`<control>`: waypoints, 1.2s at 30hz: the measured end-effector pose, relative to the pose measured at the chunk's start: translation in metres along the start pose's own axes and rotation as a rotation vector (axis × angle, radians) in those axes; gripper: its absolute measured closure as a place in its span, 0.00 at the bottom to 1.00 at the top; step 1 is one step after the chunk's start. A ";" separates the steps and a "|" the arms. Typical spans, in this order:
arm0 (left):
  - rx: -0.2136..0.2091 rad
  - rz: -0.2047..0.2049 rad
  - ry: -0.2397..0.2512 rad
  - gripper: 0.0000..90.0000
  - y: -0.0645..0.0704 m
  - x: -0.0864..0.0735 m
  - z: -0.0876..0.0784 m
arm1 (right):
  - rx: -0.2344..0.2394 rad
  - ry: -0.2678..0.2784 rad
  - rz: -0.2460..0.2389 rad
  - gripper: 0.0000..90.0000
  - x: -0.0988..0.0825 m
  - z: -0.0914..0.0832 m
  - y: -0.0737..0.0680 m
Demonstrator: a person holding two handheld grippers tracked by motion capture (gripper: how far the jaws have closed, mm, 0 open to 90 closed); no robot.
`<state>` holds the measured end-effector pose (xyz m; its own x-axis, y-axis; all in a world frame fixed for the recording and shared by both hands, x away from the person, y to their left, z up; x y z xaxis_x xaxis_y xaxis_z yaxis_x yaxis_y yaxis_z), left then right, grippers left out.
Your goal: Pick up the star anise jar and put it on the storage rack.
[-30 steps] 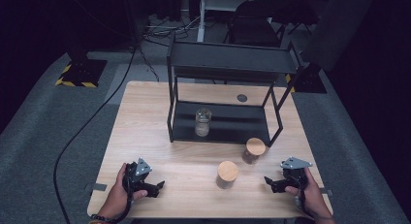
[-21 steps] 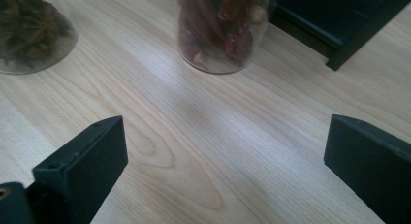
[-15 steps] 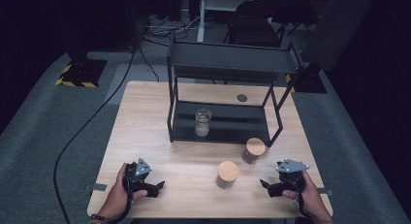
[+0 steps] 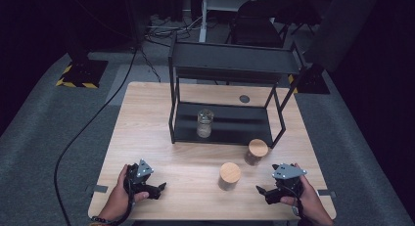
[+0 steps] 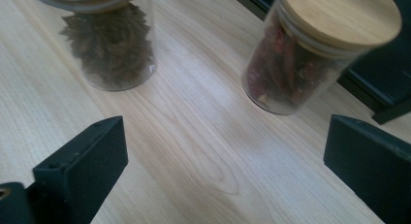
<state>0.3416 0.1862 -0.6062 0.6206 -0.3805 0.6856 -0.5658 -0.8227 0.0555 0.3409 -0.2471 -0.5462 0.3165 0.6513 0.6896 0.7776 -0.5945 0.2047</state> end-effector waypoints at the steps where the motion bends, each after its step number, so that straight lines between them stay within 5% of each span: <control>1: 0.000 0.001 0.000 0.00 0.000 0.000 0.000 | 0.007 0.003 -0.005 0.02 0.001 0.000 -0.002; 12: 0.000 0.001 0.000 0.00 0.000 0.000 0.000 | 0.061 -0.015 -0.073 0.02 0.012 0.003 -0.019; 36: 0.000 0.004 0.000 0.00 0.000 0.000 0.000 | 0.149 -0.025 -0.100 0.03 0.034 0.016 -0.037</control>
<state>0.3417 0.1864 -0.6063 0.6181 -0.3835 0.6862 -0.5683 -0.8211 0.0531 0.3318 -0.1952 -0.5416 0.2453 0.7167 0.6528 0.8775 -0.4504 0.1648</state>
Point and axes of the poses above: each handheld gripper's, and its own axes: z roughly forward along the jaws, x roughly out of its top, y roughly to its right, the point moved 5 cm from there along z, roughly forward along the jaws, and after that the axes turned 4 degrees about -z, right-handed, at the moved point
